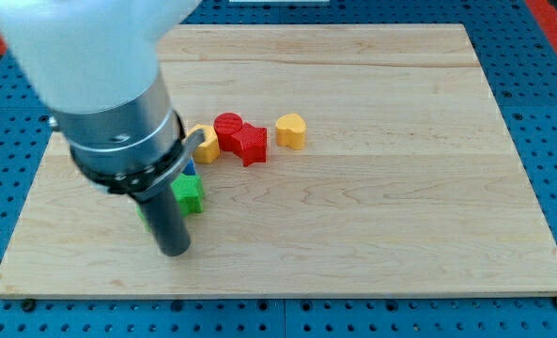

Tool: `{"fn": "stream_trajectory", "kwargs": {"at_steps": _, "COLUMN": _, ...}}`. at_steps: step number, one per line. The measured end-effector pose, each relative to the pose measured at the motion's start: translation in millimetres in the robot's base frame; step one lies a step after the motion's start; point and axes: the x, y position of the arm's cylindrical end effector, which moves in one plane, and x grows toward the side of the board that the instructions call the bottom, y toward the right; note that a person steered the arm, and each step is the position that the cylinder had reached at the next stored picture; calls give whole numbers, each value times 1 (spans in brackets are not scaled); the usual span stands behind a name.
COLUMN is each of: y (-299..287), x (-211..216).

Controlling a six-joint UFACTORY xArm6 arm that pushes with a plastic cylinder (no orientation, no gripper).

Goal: Push the green circle along with the green star to the red circle

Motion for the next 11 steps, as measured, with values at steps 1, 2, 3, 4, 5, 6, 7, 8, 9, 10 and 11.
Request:
{"fn": "stream_trajectory", "kwargs": {"at_steps": 1, "y": -22, "x": 22}}
{"fn": "stream_trajectory", "kwargs": {"at_steps": 2, "y": -72, "x": 18}}
{"fn": "stream_trajectory", "kwargs": {"at_steps": 3, "y": -75, "x": 10}}
{"fn": "stream_trajectory", "kwargs": {"at_steps": 4, "y": -75, "x": -2}}
{"fn": "stream_trajectory", "kwargs": {"at_steps": 5, "y": -62, "x": -8}}
{"fn": "stream_trajectory", "kwargs": {"at_steps": 6, "y": -25, "x": -8}}
{"fn": "stream_trajectory", "kwargs": {"at_steps": 7, "y": 2, "x": -8}}
{"fn": "stream_trajectory", "kwargs": {"at_steps": 8, "y": 27, "x": -10}}
{"fn": "stream_trajectory", "kwargs": {"at_steps": 9, "y": 28, "x": -21}}
{"fn": "stream_trajectory", "kwargs": {"at_steps": 10, "y": 28, "x": -35}}
{"fn": "stream_trajectory", "kwargs": {"at_steps": 11, "y": 28, "x": -53}}
